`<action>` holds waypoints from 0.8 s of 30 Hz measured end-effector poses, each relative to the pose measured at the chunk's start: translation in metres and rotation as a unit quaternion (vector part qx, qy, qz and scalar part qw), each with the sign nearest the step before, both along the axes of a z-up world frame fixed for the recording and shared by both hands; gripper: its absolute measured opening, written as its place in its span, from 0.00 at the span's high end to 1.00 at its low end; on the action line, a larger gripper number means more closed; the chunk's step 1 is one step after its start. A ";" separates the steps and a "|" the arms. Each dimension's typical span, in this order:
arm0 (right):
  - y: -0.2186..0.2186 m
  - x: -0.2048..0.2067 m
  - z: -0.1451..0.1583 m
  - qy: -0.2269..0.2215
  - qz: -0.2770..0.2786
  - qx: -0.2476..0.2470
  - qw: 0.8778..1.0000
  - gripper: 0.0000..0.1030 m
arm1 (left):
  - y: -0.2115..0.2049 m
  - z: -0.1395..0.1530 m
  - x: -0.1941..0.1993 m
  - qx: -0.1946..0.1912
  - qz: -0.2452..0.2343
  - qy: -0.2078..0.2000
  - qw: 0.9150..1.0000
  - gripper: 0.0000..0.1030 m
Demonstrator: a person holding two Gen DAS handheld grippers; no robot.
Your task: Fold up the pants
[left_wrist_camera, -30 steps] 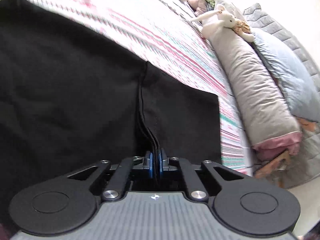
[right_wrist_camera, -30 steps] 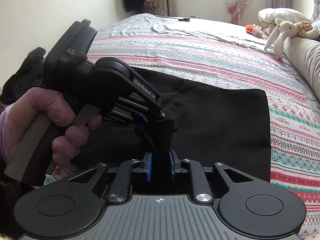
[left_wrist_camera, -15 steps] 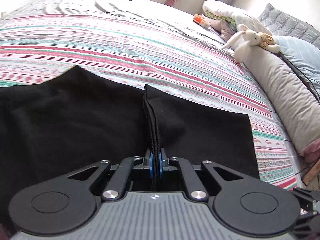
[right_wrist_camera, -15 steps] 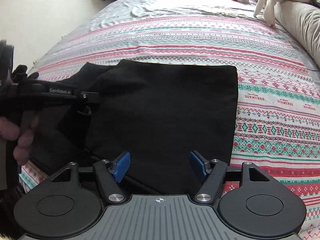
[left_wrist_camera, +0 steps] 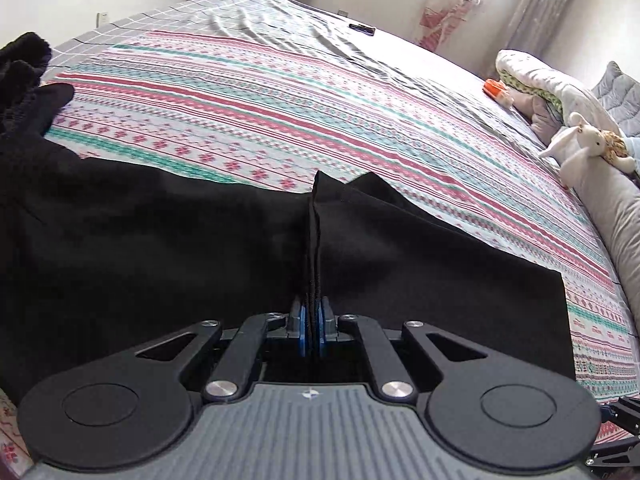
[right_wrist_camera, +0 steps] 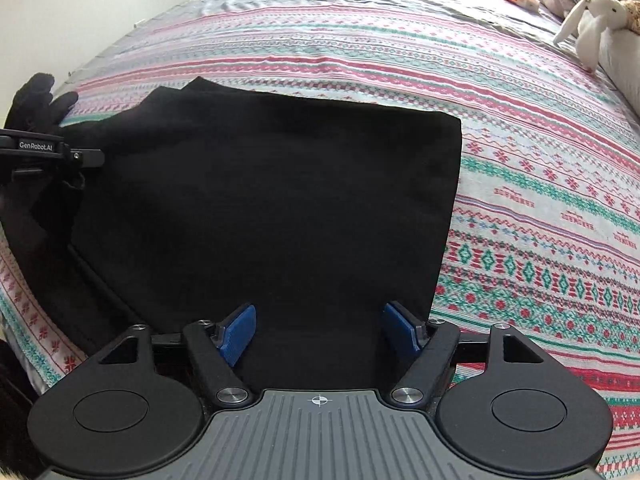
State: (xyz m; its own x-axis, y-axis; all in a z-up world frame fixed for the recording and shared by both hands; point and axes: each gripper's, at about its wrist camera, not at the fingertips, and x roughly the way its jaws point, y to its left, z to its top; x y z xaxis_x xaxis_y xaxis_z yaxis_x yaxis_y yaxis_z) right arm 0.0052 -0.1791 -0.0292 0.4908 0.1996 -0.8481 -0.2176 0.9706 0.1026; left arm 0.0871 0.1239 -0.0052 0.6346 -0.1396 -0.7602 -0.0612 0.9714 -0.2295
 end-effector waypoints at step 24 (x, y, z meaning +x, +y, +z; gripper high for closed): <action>0.096 0.014 0.002 -0.016 0.110 -0.005 0.994 0.25 | 0.163 0.010 -0.039 0.090 0.161 -0.011 0.983 0.71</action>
State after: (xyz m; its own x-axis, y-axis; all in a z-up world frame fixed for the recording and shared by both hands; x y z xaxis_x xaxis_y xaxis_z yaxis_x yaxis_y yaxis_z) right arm 0.0188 -0.0833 -0.0267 0.4627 0.2960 -0.8356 -0.4268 0.9006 0.0826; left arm 0.0481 0.2867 0.0044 0.6406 0.2069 -0.7395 -0.3697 0.9272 -0.0608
